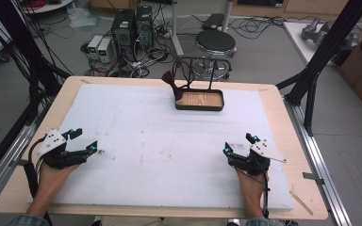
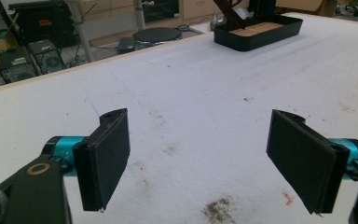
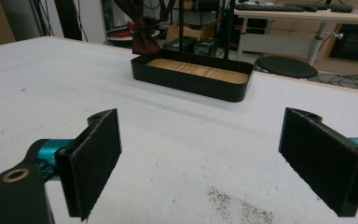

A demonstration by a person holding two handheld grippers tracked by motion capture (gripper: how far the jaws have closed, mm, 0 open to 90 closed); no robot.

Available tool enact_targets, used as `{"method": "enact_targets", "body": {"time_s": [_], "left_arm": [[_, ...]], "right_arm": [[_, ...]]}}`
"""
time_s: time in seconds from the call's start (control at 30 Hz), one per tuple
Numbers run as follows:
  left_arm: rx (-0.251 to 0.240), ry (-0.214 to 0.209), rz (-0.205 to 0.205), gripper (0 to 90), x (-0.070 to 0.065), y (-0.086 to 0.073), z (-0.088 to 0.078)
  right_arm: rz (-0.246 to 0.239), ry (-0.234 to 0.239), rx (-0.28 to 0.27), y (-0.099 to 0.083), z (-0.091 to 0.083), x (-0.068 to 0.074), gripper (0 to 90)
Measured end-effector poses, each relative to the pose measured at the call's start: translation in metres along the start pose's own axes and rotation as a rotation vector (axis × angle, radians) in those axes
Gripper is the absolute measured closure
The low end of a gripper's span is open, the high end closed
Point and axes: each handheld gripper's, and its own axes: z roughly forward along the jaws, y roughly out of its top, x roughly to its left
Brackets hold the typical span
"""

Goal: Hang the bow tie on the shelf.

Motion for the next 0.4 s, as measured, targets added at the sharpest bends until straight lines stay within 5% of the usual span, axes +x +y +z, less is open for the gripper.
{"method": "enact_targets", "body": {"time_s": [0.4], "left_arm": [[0.015,0.000,0.003,21.7,-0.0018,-0.0041,0.0018]], "right_arm": [[-0.007,0.005,0.000,0.0000,-0.0003,0.0009,12.1]]}}
